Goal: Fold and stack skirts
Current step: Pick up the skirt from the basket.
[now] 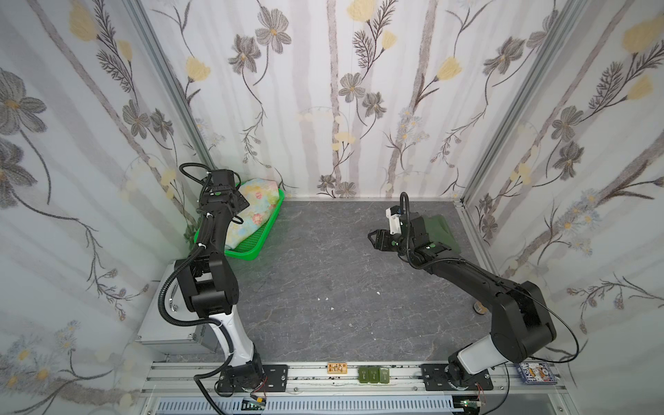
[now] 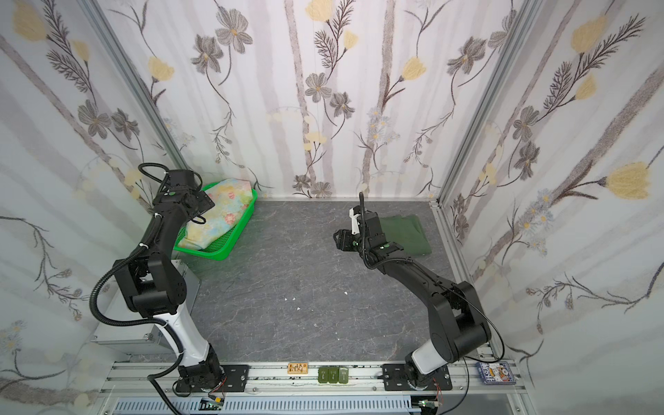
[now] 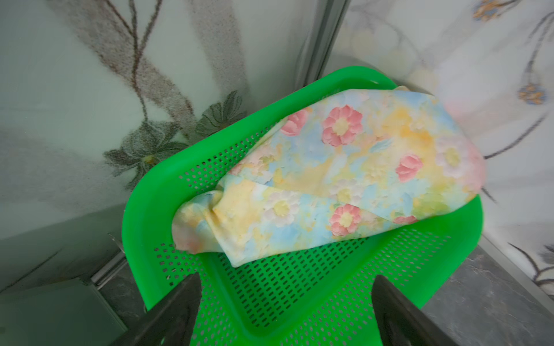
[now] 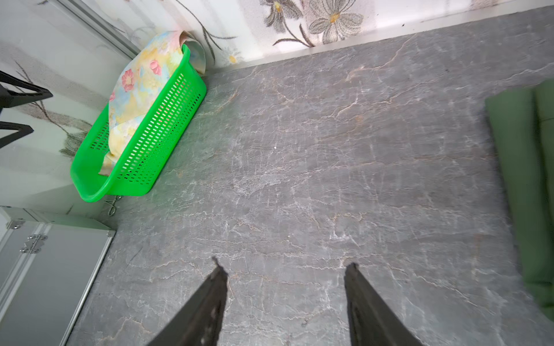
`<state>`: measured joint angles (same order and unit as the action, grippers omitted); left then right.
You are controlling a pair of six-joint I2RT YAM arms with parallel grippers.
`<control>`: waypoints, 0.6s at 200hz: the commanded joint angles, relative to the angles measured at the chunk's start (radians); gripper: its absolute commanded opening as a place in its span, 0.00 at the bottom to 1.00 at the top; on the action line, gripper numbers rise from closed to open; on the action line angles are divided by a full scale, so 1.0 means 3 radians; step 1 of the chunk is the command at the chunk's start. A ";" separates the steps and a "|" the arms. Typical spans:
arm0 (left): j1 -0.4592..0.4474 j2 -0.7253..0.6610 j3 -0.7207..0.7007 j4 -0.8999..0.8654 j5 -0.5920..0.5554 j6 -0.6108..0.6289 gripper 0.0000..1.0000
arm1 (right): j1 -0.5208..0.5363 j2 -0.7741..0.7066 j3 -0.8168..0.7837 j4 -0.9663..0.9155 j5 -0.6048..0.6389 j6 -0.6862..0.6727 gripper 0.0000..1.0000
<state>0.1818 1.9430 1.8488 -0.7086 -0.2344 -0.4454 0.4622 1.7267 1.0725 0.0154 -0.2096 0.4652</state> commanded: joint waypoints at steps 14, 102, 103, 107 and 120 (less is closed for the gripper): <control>0.0073 0.0423 0.0390 -0.0405 0.0037 0.0102 0.95 | 0.0023 0.0189 0.0055 0.0586 -0.0534 0.0270 0.63; 0.0159 0.1193 0.1001 -0.0476 0.0202 0.0032 0.96 | 0.0039 0.0222 0.0030 0.0714 -0.0742 0.0437 0.61; 0.0160 0.1193 0.1003 -0.0476 0.0203 0.0032 0.96 | 0.0039 0.0222 0.0030 0.0717 -0.0743 0.0440 0.61; 0.0164 0.1220 0.1024 -0.0478 0.0199 0.0032 0.96 | 0.0044 0.0223 0.0030 0.0722 -0.0747 0.0451 0.61; 0.0166 0.1275 0.1078 -0.0477 0.0155 0.0038 0.96 | 0.0044 0.0234 0.0030 0.0736 -0.0768 0.0466 0.61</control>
<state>0.2279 2.2982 2.1437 -0.8402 -0.1719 -0.4232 0.4728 1.8004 1.0836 0.1806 -0.4133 0.5789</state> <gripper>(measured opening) 0.958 0.608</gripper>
